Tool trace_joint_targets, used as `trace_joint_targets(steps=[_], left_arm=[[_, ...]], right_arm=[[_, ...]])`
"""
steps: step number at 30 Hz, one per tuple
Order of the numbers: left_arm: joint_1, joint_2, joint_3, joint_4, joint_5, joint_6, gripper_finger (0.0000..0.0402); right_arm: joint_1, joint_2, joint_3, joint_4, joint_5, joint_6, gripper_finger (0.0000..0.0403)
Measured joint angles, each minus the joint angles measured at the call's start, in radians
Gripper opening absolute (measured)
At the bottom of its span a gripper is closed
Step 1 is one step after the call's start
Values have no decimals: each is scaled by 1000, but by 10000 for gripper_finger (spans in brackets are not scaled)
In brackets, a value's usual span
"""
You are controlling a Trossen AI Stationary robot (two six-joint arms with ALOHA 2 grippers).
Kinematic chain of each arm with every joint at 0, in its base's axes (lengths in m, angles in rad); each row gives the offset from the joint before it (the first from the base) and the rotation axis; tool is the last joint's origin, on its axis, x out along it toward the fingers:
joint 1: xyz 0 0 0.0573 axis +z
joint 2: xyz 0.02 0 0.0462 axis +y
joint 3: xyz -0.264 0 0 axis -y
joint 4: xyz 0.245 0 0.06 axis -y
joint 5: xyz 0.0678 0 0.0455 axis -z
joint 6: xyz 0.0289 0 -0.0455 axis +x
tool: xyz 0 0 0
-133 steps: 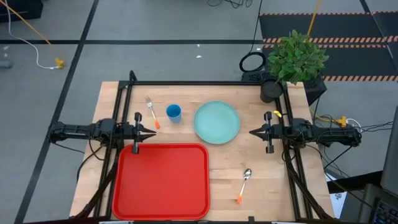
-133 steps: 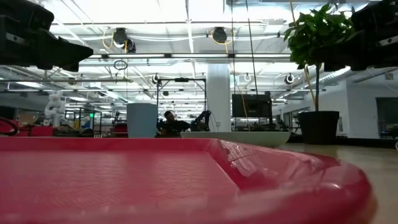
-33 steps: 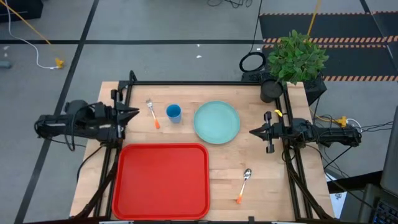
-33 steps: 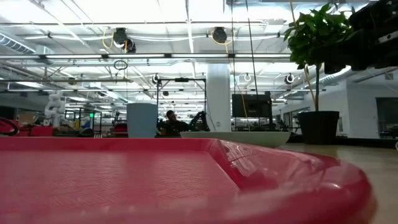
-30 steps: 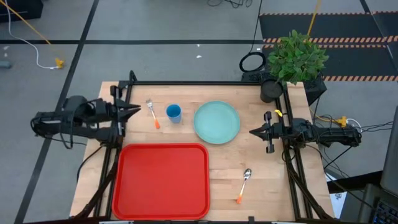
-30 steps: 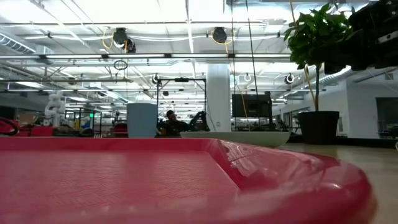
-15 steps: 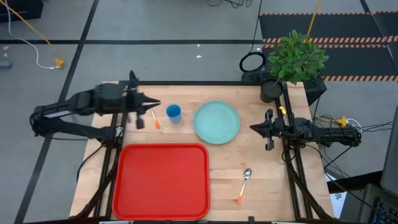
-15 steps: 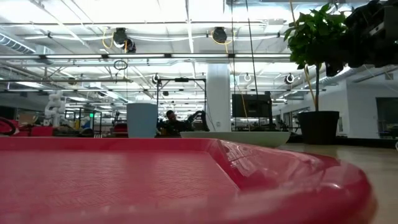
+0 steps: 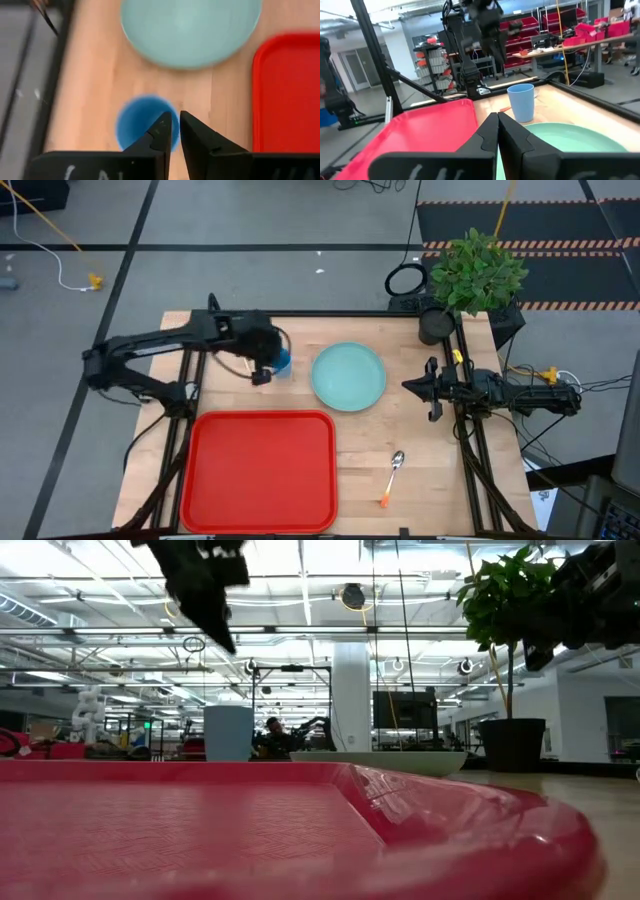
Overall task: Pick and place plate/cup/fork/spoon on tray
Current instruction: Put the blue cup on the tray
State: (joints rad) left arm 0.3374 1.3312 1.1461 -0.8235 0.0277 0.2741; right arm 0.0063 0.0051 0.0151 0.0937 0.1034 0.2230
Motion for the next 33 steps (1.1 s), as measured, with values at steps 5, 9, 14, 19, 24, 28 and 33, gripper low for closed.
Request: trace_joint_targets(steps=[5,9,14,19,24,28,33], left_arm=[[13,117,-1,-73,1,-51,74],[9,164,-1,-60,-1,-67,124],[-4,172,-1,-33,-36,-52,177],[-13,173,-1,-28,-36,-59,204],[-15,190,-2,-14,-36,-67,207],[-24,187,-26,40,-36,-48,204],[-26,187,-55,51,-37,-45,170]], right_arm=[[0,0,0,0,-3,27,0],[2,0,0,3,-24,27,0],[2,2,0,4,-54,28,0],[2,4,0,4,-54,27,0],[2,3,0,4,-54,28,0],[2,3,0,8,-57,60,0],[2,3,0,12,-78,98,0]])
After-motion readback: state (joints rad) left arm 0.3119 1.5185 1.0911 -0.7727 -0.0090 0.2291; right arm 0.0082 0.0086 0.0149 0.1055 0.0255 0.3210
